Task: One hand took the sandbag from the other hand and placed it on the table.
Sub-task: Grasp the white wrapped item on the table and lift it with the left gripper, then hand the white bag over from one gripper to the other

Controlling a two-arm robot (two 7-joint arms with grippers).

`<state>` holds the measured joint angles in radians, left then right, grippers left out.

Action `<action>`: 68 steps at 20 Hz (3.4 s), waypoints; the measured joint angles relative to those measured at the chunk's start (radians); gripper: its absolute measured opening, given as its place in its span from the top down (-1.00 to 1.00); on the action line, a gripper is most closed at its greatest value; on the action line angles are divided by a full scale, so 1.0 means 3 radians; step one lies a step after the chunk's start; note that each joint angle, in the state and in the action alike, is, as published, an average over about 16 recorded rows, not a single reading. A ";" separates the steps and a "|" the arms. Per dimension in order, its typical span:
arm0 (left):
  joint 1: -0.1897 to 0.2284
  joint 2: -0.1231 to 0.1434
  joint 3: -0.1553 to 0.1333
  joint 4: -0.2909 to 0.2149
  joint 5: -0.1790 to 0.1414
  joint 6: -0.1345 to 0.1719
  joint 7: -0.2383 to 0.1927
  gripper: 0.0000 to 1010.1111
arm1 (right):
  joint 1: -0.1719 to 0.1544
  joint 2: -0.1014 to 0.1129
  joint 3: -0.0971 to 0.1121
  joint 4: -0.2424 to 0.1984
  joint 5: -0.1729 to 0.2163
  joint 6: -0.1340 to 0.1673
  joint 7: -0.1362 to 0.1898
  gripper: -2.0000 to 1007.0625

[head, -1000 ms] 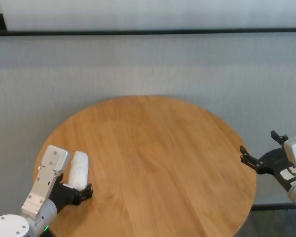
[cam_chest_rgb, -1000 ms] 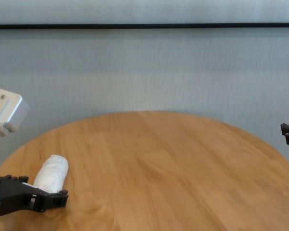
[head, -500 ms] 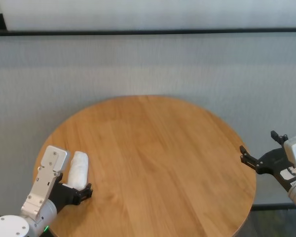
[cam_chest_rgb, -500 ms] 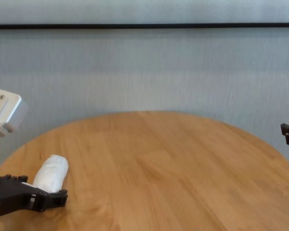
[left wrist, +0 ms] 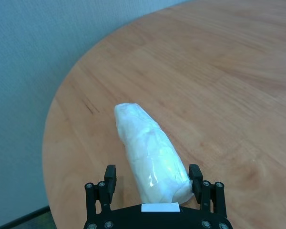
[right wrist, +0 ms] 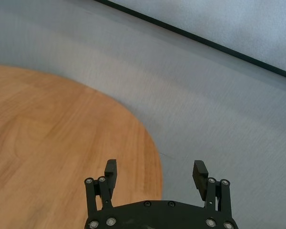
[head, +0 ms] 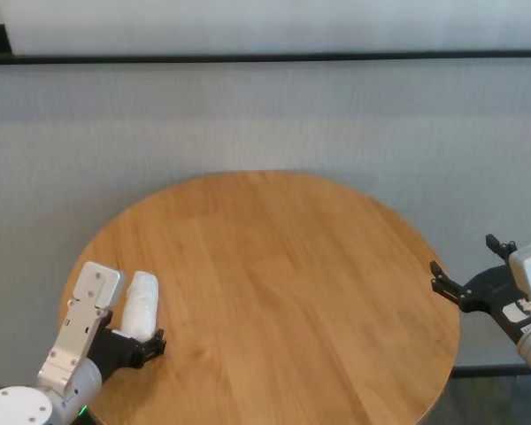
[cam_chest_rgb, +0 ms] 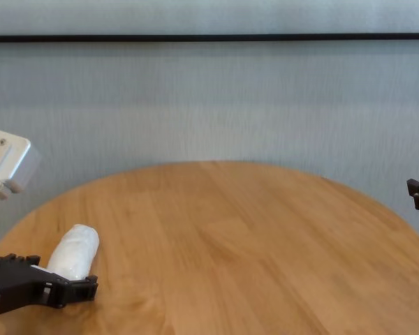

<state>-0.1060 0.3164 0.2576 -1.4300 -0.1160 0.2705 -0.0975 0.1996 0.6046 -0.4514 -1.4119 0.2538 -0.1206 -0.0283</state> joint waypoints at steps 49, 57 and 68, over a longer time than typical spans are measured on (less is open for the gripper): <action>0.0001 0.0010 0.0008 -0.0012 -0.0010 0.0012 0.0004 -0.10 | 0.0000 0.0000 0.0000 0.0000 0.0000 0.0000 0.0000 -1.00; 0.0021 0.0038 0.0003 -0.0057 -0.0004 -0.0009 -0.0066 -0.10 | 0.0000 0.0000 0.0000 0.0000 0.0000 0.0000 0.0000 -1.00; 0.0166 0.0281 -0.0031 -0.0384 -0.0046 -0.0227 -0.0547 -0.10 | 0.0000 0.0000 0.0000 0.0000 0.0000 0.0000 0.0000 -1.00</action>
<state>-0.0563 0.4007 0.2483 -1.5451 -0.1299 0.2024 -0.2616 0.1996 0.6046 -0.4514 -1.4119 0.2538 -0.1206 -0.0283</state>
